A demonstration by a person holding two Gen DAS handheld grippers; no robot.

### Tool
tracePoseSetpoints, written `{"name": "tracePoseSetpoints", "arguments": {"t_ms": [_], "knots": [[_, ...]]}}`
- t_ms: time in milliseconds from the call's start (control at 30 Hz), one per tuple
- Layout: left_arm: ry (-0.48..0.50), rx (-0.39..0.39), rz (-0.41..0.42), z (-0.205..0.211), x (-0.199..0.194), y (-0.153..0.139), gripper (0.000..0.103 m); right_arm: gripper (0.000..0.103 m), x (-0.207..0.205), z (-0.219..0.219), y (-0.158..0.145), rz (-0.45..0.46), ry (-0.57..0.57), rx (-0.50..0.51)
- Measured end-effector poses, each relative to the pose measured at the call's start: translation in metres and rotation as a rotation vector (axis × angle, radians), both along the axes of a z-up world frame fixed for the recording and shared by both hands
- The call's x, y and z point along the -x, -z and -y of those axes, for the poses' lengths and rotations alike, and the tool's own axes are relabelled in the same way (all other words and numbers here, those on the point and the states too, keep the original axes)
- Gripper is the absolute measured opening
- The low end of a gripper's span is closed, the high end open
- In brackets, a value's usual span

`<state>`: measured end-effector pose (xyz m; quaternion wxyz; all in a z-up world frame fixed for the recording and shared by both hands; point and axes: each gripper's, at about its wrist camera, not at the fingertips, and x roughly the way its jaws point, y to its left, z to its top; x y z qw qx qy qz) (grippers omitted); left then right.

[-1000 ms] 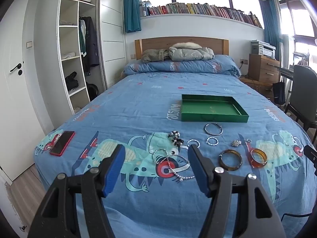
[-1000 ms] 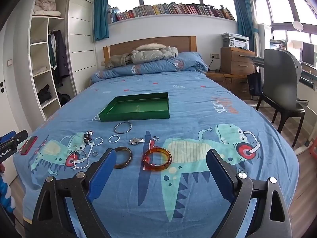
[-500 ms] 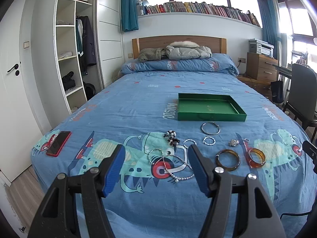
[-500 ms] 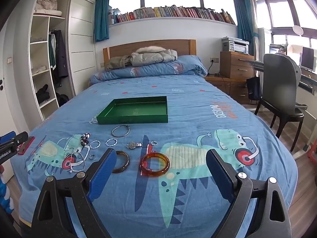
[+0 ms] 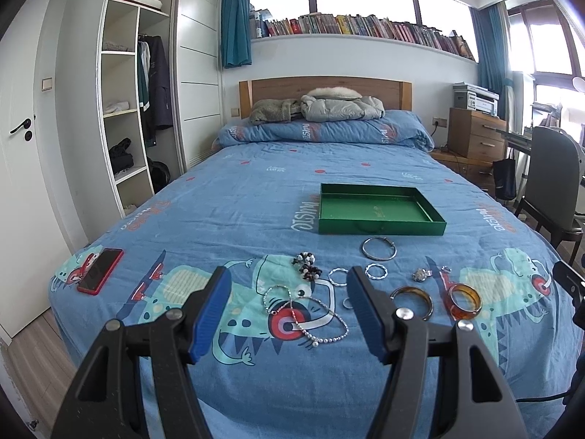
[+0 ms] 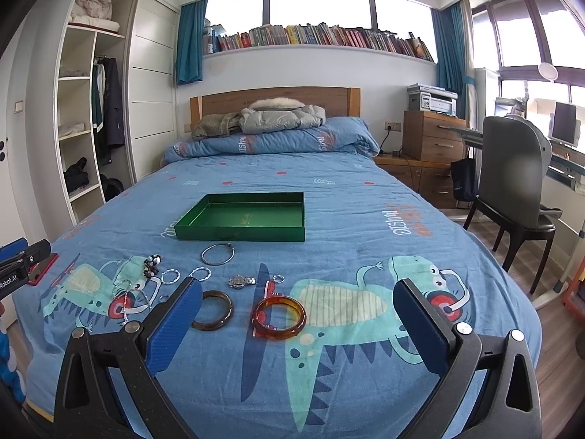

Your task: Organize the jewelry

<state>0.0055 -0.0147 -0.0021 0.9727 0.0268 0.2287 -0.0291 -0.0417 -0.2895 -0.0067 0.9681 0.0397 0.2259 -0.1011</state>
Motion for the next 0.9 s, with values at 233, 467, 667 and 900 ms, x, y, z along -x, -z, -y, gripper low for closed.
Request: {"name": "tracePoseSetpoints", "arguments": {"t_ms": [233,467,667,900], "knots": [[-0.001,-0.02,0.006,0.002,0.0,0.0,0.064,0.103,-0.002,0.001,0.003,0.005,0.01,0.008],[0.013,-0.02,0.025,0.004,0.001,-0.006,0.064,0.103,-0.003,0.004,0.002,0.012,0.022,0.017],[0.023,-0.011,0.027,0.004,0.001,-0.012,0.064,0.103,-0.003,0.004,0.0,0.022,0.016,0.017],[0.042,-0.014,0.003,0.007,0.0,-0.012,0.064,0.103,-0.002,0.005,0.0,0.025,0.012,0.012]]}}
